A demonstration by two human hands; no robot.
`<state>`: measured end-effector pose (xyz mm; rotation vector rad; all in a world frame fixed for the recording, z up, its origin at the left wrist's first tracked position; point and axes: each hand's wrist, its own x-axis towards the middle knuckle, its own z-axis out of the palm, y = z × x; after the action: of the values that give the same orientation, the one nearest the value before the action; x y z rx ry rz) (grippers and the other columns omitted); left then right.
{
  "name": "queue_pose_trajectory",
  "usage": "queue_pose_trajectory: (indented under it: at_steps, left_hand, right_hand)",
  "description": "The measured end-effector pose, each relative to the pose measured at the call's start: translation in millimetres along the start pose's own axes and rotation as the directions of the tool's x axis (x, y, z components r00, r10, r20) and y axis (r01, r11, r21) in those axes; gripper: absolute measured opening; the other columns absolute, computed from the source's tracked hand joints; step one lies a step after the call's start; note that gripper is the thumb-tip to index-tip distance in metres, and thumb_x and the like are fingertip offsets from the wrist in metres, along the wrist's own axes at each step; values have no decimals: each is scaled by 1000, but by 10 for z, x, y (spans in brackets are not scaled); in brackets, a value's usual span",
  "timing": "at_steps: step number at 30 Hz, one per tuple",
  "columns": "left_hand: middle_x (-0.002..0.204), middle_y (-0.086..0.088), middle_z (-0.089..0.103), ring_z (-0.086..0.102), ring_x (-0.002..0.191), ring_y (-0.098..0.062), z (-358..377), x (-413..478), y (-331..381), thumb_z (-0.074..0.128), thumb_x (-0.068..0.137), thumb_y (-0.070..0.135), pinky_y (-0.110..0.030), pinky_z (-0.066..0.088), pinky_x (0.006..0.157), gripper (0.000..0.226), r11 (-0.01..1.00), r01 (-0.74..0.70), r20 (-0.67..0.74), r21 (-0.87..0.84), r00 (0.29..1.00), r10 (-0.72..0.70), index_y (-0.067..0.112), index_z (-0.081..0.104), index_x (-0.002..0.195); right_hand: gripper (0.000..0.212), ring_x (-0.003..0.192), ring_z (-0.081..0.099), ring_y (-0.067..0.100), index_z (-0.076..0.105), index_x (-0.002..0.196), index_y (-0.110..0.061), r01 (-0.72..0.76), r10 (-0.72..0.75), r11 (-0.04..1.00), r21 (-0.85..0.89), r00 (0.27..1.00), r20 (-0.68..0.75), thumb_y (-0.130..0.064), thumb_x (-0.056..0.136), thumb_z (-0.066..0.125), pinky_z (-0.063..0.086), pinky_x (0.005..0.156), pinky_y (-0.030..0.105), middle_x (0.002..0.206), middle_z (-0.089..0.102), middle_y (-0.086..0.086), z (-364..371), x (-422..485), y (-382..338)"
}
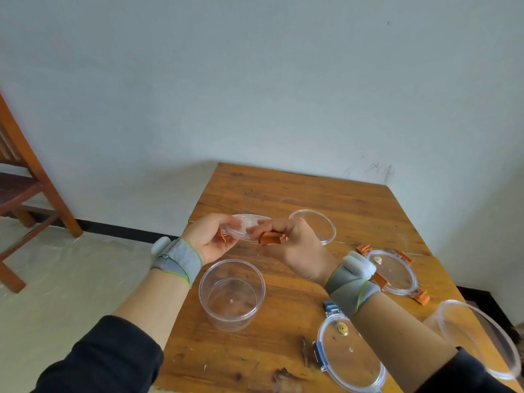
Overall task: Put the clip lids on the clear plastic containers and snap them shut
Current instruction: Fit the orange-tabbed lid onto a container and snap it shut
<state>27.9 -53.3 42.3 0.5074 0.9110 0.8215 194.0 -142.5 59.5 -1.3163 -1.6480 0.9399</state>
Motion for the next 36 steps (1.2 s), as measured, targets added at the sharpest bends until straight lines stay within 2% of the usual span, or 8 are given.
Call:
queue_pose_trajectory:
  at_steps: [2, 6, 10, 13, 17, 24, 29, 36]
  left_hand:
    - [105, -19, 64, 64, 84, -23, -39, -95, -3, 57, 78, -12, -22, 57, 60, 31, 999, -2, 32, 45, 999, 0, -5, 61, 108]
    - [105, -19, 71, 69, 79, -21, -110, -300, 0, 57, 83, -6, -23, 60, 60, 30, 992, 25, 134, 128, 990, -42, -5, 64, 112]
    - [92, -14, 72, 71, 69, -18, -148, -440, -36, 55, 85, -4, -20, 56, 53, 29, 983, 8, 142, 186, 989, -35, 0, 65, 112]
    - [93, -13, 71, 70, 66, -16, -199, -513, -95, 56, 86, -3, -18, 48, 42, 30, 972, 6, 129, 236, 991, -38, 7, 65, 113]
    - [92, -7, 71, 59, 59, -12, -306, -543, -227, 61, 88, 14, -17, 40, 39, 28, 925, -20, 82, 379, 997, -12, 20, 68, 115]
    - [67, 2, 58, 53, 53, -16, -427, -538, -426, 53, 92, 38, -25, 41, 50, 28, 616, -168, -33, 770, 953, 301, 34, 63, 118]
    - [134, 4, 59, 55, 120, -20, -425, -525, -455, 46, 95, 42, -26, 42, 88, 43, 221, -198, 75, 955, 882, 465, 28, 51, 136]
    - [138, 5, 57, 55, 123, -23, -642, -450, -527, 38, 94, 53, -33, 47, 96, 52, 8, -109, 90, 994, 852, 516, 33, 43, 141]
  right_hand:
    - [15, 101, 64, -2, 76, 81, -10, -50, 52, 988, 149, 999, -9, -6, 72, 65, 50, 83, 11, 108, 74, 1, -24, -80, -13]
    - [22, 83, 57, 18, 69, 90, -2, -228, 300, 946, 230, 885, -356, -16, 80, 54, 45, 72, 30, 89, 66, 6, -66, -14, 114]
    - [32, 73, 57, 19, 67, 80, -17, -467, 530, 826, 315, 835, -149, -37, 93, 46, 49, 66, 32, 79, 63, 1, 84, 1, 134]
    - [33, 58, 59, 20, 66, 77, -14, -491, 570, 755, 435, 819, -63, -35, 95, 46, 54, 53, 30, 66, 61, 3, 213, -22, 84]
    - [45, 39, 44, 23, 50, 58, -7, -487, 501, 865, 118, 846, -181, -30, 94, 39, 41, 40, 22, 40, 46, 5, 317, -2, 161]
    - [51, 62, 53, 30, 50, 62, -9, -544, 506, 828, -134, 829, -237, -51, 90, 43, 48, 63, 37, 63, 54, 7, 544, 43, 356]
    - [55, 57, 53, 26, 51, 62, -9, -555, 515, 817, -158, 825, -235, -55, 92, 42, 46, 59, 34, 58, 54, 5, 559, 19, 434]
    - [60, 66, 55, 29, 53, 64, -7, -533, 481, 799, -278, 845, -236, -55, 96, 37, 43, 62, 32, 64, 56, 6, 691, 37, 480]
